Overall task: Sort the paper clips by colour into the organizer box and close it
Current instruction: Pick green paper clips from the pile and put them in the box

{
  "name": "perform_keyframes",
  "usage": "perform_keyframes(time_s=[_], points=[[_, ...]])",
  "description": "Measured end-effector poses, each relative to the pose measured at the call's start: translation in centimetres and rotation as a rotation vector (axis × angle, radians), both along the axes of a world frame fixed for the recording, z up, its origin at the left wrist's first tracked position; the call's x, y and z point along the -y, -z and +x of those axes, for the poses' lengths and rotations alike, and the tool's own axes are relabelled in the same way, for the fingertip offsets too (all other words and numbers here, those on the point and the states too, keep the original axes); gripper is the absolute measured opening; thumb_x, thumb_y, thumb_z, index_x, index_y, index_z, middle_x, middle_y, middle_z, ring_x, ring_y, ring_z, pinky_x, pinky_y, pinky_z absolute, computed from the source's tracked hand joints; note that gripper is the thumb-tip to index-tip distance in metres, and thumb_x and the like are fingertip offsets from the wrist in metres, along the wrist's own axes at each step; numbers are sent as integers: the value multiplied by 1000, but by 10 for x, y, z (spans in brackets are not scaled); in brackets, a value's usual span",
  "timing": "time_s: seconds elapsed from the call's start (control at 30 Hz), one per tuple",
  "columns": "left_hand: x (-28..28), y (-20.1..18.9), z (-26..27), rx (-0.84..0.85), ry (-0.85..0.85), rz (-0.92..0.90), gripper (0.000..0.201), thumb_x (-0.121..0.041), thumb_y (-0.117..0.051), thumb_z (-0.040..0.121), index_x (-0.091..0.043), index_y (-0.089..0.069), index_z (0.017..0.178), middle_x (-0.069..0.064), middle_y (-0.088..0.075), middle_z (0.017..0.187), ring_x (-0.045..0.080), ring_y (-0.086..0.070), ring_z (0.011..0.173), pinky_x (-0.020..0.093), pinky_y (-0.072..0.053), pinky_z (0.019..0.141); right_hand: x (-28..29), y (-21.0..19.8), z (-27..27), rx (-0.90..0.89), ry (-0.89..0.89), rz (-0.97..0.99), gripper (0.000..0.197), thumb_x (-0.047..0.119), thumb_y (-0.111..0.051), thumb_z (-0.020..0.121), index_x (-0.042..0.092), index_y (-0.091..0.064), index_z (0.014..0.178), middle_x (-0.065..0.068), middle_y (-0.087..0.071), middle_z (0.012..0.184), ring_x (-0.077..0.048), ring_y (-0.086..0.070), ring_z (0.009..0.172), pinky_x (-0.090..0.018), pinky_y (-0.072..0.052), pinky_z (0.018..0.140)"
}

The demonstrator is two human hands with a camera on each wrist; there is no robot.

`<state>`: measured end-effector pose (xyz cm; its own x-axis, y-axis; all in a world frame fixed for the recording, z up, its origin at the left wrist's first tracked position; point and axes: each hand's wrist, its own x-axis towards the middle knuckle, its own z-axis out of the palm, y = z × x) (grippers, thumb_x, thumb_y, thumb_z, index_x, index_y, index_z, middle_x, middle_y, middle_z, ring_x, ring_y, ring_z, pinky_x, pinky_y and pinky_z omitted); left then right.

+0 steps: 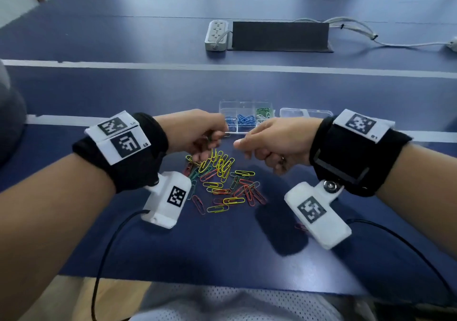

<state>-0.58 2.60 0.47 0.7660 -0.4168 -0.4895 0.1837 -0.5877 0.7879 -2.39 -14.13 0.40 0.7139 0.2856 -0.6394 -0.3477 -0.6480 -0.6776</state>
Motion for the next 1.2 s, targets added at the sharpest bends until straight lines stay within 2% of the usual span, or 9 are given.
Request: perform_keyframes(time_s=[0.07,0.17,0.33,0.43,0.57,0.7,0.87,1.1,1.2], points=[[-8,7,-2,105,50,114,39,-23,-46,94,-14,-38,58,3,-37,53,14,-39,37,20,-32,37,-3,-1,-6,177,-185,-217,28,39,-55,89,19,-61,70,-3,-44,59,-19,-41,51,-28,-39,54],[-19,13,-7,218,125,296,36,-21,-41,98,-16,-48,63,3,-45,56,17,-42,46,23,-37,47,-4,-1,-17,415,-416,-531,25,45,-61,83,22,-69,87,1,-65,82,-18,-57,76,-26,-46,70],[-26,9,-19,382,176,559,15,-30,-50,93,-24,-60,83,-7,-57,75,15,-53,78,27,-42,78,-3,4,-18,453,-481,-576,22,41,-72,75,22,-74,85,4,-64,76,-16,-57,75,-24,-45,68],[-28,12,-24,451,220,665,18,-37,-61,85,-19,-64,87,-12,-48,64,10,-46,65,25,-34,65,3,6,-12,472,-477,-585,20,41,-69,78,22,-73,82,6,-60,68,-18,-57,76,-26,-46,72],[-27,14,-26,519,245,716,17,-33,-65,82,-18,-67,90,-12,-44,63,14,-44,69,24,-33,67,11,5,-12,504,-446,-551,18,41,-65,82,24,-69,81,9,-56,66,-17,-54,75,-24,-41,70],[-31,11,-25,545,225,681,9,-28,-67,82,-21,-65,88,-11,-46,60,5,-42,59,25,-32,64,14,5,-18,555,-486,-568,13,36,-72,76,26,-71,85,11,-49,60,-3,-44,58,-19,-35,54],[-38,8,-28,543,227,713,13,-28,-71,78,-18,-65,84,-10,-42,59,4,-39,58,25,-33,63,13,4,-21,668,-476,-526,3,33,-68,78,33,-65,79,11,-44,56,-4,-43,58,-23,-35,56],[-37,10,-31,524,246,761,11,-28,-68,80,-19,-69,87,-11,-44,58,2,-39,55,18,-30,50,10,6,-22,685,-547,-610,9,30,-64,80,29,-73,83,11,-51,57,-17,-53,71,-23,-40,61],[-38,9,-30,537,256,770,10,-21,-61,84,-19,-69,90,-12,-45,54,1,-40,55,15,-28,49,16,6,-19,712,-500,-626,16,26,-57,84,23,-73,87,3,-65,76,-22,-61,83,-23,-38,70]])
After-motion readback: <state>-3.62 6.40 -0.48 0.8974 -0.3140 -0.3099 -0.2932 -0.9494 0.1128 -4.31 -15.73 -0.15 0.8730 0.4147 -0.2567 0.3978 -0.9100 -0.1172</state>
